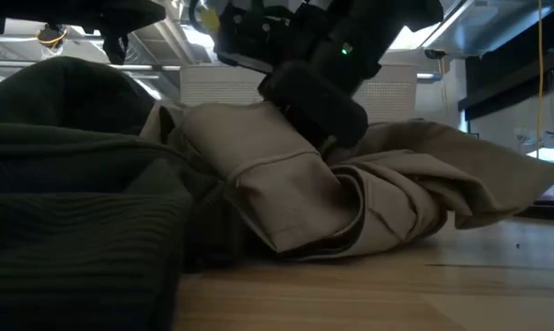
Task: Sort clothes
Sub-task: Put the brown short into the white laundry bin
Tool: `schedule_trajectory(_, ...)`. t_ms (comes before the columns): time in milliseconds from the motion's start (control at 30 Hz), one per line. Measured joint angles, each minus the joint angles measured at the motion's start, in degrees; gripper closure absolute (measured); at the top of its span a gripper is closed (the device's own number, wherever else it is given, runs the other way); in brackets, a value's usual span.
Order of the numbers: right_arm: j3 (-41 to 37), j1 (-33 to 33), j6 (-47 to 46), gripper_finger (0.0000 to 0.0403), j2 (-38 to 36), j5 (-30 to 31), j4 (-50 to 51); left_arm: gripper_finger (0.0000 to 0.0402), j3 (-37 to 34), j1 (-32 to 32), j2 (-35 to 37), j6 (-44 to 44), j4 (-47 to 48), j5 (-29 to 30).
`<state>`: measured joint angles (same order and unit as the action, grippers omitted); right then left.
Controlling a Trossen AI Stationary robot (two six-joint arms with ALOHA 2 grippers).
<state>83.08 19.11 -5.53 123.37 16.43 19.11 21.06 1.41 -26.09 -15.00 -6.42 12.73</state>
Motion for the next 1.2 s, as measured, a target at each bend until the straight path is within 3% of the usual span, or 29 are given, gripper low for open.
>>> schedule_trajectory(233,-0.06,-0.01,0.91,0.0359,0.42,0.07,0.42,0.0386,0.00,0.00,0.00,-0.25,0.01,-0.01)
schedule_trajectory(300,-0.08,0.01,1.67,0.0386,0.44,0.21,0.53,0.0386,0.00,0.00,0.00,-0.20,0.01,-0.02)
schedule_trajectory(467,-0.39,0.86,2.47,0.0372,-1.14,3.24,2.78,0.0386,0.00,0.00,0.00,-0.18,0.02,-0.02)
schedule_trajectory(600,-0.69,1.99,3.16,0.0392,-3.97,4.61,5.59,0.0386,0.00,0.00,0.00,-0.22,0.07,-0.02)
schedule_trajectory(1200,-0.50,3.39,4.62,0.0393,-19.27,13.35,8.94,0.0386,0.00,0.00,0.00,-0.87,0.13,-0.01)
